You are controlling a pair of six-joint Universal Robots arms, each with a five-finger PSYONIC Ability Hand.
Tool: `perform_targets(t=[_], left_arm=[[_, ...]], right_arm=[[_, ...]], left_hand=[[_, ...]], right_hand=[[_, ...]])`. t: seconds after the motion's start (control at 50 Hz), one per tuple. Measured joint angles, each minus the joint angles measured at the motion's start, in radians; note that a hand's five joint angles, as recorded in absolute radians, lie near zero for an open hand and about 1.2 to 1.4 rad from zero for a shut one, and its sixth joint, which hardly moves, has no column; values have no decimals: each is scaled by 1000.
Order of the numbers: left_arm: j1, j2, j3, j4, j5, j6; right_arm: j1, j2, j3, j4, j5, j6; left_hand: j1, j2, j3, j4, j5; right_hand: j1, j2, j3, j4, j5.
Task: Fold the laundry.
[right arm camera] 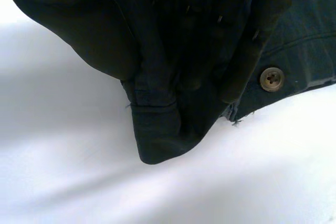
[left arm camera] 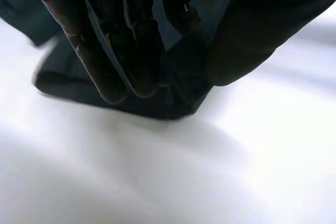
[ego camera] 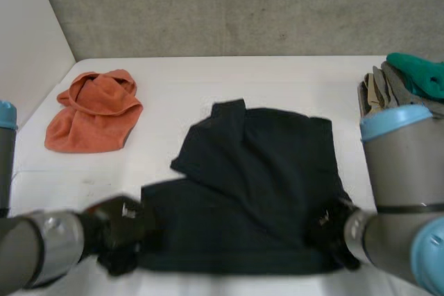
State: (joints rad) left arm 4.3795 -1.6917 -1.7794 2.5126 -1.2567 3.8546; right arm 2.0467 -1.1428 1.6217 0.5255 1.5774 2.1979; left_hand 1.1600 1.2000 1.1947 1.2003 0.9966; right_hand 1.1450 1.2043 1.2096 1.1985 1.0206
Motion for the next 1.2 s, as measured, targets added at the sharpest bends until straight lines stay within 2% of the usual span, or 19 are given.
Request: perform_targets(t=[0.04,0.08,0.18,0.32,0.46,0.5,0.6,0.66,0.72,0.78,0.86,0.9,1.04,1.2], left_arm=[[-4,13,-2,-86,-1,41],[-7,15,5,-118,-1,64],[-22,-16,45,-66,-5,70],[-57,-154,167,190,-34,-52],[-61,-282,407,452,-60,-171],[-56,-299,507,551,-68,-212],[-30,-293,747,899,-124,-377],[-11,-269,833,1101,-188,-508],[2,-249,868,1200,-226,-608],[11,-234,867,1211,-232,-671],[12,-224,835,1178,-220,-693],[9,-208,761,1127,-196,-699],[-11,-182,537,1086,-155,-675],[-34,-192,259,1062,-109,-591]], right_arm=[[-9,-36,48,-8,-5,-34],[-17,-59,71,-29,-12,-49],[-29,-81,70,-87,-25,-26],[-23,-51,-3,-207,-18,112],[-22,18,-179,-439,29,140],[-17,34,-273,-536,55,149],[-2,43,-497,-846,87,229],[2,36,-568,-1089,61,311],[6,34,-597,-1291,18,378],[8,46,-612,-1406,-20,422],[10,67,-623,-1424,-38,447],[11,106,-639,-1385,-53,485],[-4,194,-641,-1272,-96,552],[-28,295,-550,-1117,-172,538]], left_hand=[[0,0,0,0,0],[0,0,0,0,0],[0,0,0,0,4],[0,0,0,3,13],[0,0,0,3,13],[0,0,0,3,13],[0,0,0,3,13],[0,0,0,3,13],[0,0,0,3,18],[0,0,0,4,18],[0,0,0,3,18],[0,0,0,3,18],[0,0,0,3,18],[0,0,1,4,18]], right_hand=[[0,2,0,0,0],[0,2,0,0,0],[0,2,0,0,0],[0,2,0,0,0],[0,2,0,0,0],[0,2,0,0,0],[0,2,0,0,0],[0,2,0,0,0],[0,2,0,0,0],[0,2,0,0,2],[0,2,0,0,2],[0,2,0,0,3],[0,2,0,0,3],[0,2,0,0,3]])
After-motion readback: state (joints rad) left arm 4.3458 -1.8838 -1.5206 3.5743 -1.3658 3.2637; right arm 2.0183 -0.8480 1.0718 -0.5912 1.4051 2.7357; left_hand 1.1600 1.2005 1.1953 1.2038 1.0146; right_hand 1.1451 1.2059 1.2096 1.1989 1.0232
